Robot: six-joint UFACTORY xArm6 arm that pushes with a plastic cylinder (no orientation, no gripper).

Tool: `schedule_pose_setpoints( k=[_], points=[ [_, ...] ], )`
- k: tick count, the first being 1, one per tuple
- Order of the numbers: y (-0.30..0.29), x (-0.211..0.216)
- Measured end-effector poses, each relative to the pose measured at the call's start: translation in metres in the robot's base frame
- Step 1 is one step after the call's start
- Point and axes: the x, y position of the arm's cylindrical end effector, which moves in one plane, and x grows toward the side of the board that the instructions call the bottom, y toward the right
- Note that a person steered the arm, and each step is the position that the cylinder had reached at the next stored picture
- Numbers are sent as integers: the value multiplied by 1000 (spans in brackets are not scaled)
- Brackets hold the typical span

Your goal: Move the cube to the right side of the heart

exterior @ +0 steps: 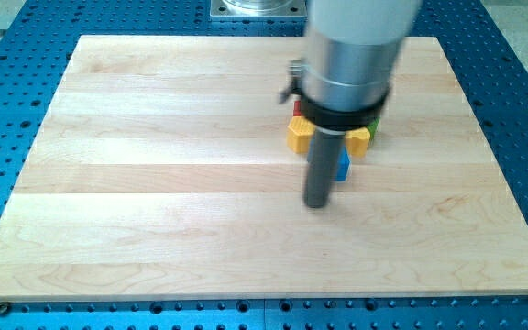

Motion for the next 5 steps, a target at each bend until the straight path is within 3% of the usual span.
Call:
schedule_pose_setpoints(
  k=[1, 2, 5],
  points=[
    [-2, -40],
    [51, -37],
    [100, 34]
  ],
)
